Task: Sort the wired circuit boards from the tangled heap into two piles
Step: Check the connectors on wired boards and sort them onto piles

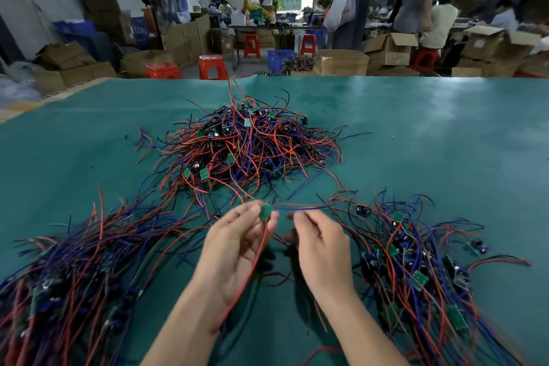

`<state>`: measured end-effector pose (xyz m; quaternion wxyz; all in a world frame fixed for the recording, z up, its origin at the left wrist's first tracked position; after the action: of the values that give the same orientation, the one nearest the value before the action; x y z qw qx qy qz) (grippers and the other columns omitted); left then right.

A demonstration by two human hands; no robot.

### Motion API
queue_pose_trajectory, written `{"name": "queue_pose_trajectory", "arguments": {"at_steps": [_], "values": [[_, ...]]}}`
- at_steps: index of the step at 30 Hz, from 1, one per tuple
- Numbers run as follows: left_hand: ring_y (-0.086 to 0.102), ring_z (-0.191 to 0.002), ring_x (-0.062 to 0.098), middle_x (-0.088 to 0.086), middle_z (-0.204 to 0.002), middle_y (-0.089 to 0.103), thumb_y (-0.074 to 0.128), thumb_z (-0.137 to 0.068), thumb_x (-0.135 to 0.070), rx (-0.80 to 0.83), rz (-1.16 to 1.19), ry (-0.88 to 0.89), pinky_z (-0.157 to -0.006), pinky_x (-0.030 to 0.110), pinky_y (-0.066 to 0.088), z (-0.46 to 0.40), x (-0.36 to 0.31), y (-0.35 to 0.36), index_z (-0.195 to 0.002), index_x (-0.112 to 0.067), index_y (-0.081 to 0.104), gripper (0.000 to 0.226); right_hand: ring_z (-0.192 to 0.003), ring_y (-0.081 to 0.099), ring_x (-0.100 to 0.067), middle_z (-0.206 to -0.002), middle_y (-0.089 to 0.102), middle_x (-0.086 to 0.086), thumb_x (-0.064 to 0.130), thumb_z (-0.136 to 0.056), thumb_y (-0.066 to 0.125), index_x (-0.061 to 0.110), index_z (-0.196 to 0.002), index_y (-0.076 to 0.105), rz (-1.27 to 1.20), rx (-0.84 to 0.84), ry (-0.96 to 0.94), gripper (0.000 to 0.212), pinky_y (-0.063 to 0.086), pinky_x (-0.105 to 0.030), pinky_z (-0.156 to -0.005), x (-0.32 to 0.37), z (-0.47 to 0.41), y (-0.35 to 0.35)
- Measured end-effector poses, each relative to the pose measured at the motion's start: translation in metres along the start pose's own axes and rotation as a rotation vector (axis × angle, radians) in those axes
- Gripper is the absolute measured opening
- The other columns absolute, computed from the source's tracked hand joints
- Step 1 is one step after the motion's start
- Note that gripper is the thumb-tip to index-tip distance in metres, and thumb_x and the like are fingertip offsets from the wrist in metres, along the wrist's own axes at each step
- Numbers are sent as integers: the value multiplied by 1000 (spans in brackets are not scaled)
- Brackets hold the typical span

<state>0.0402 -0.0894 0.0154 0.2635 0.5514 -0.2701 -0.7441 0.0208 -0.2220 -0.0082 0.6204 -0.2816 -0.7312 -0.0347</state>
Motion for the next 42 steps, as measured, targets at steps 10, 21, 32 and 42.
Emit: {"name": "queue_pose_trajectory", "arguments": {"at_steps": [10, 21, 32, 42], "values": [[68, -85, 30, 22, -96, 74, 85, -61, -17, 129, -474, 170, -89, 42, 53, -2, 25, -11, -95, -4, 75, 37, -62, 61, -13, -67, 72, -9, 38, -79, 63, 18, -77, 79, -359, 15, 140, 26, 46, -36, -54, 0, -6, 3], [50, -50, 10, 8, -70, 68, 81, -77, -11, 196, -669, 244, -43, 16, 35, -6, 29, -5, -76, -17, 67, 16, -56, 58, -9, -63, 68, 2, 13, -89, 78, 13, -75, 78, -414, 120, 135, 15, 48, -21, -53, -6, -15, -6], [38, -47, 1, -10, -59, 49, 79, -76, -4, 345, -683, 178, -45, 10, 30, -3, 29, -2, -73, -15, 60, 22, -62, 71, -24, -78, 72, -6, 25, -93, 71, 18, -86, 72, -165, -607, -60, 10, 57, -30, -62, -11, -37, -64], [71, -95, 27, 20, -108, 73, 75, -76, -10, 297, -431, 158, -82, 31, 57, -15, 31, -13, -109, -6, 73, 33, -72, 69, -6, -72, 73, 11, 48, -86, 73, 21, -80, 73, 147, 24, -114, 28, 54, -28, -73, 13, -4, -9]]}}
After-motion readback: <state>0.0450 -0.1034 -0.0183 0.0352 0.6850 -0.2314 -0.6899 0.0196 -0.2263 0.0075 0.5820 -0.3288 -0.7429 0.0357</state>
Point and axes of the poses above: each hand's wrist, its own z-axis away from the middle knuckle, its own y-axis out of the palm, x = y × z, the point moved 2 cm from there along -z, towards the middle knuckle
